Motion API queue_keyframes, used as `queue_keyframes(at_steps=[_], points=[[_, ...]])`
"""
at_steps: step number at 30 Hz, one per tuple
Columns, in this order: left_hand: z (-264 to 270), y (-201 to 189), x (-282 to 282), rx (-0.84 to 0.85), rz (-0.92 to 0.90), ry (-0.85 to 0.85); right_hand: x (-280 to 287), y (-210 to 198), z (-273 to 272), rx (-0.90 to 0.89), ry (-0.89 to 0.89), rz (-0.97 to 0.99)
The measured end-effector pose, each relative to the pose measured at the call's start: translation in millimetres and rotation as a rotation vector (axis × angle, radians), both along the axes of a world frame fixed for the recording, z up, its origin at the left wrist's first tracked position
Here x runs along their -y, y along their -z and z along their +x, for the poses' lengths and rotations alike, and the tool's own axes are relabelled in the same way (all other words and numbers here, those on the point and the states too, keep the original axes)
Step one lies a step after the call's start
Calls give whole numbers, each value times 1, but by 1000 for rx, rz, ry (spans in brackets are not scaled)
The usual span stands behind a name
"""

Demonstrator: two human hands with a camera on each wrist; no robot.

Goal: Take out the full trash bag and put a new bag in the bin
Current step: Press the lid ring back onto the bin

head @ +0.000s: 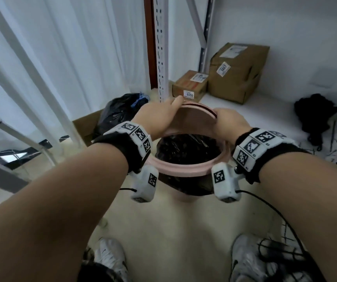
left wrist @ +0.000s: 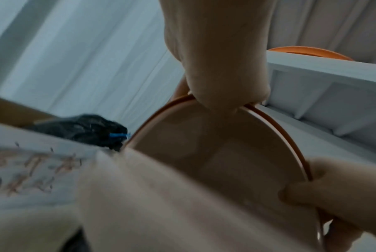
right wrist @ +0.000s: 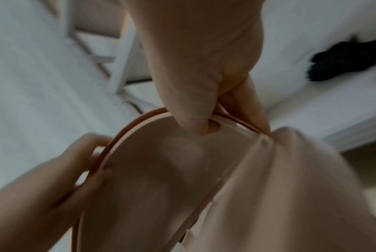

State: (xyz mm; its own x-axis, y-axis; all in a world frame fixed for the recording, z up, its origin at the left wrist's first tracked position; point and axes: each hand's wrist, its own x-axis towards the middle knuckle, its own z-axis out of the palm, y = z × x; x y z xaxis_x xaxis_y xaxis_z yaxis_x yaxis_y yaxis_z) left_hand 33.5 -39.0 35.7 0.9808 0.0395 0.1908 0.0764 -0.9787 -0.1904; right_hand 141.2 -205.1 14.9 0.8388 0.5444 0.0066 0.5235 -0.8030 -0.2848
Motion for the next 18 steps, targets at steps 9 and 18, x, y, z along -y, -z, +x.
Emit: queue_keyframes(at_steps=[9, 18], points=[[33, 35, -28, -187, -438, -105, 24, 36, 19, 11, 5, 159], [33, 85, -30, -196, -551, -157, 20, 71, 16, -136, -98, 144]])
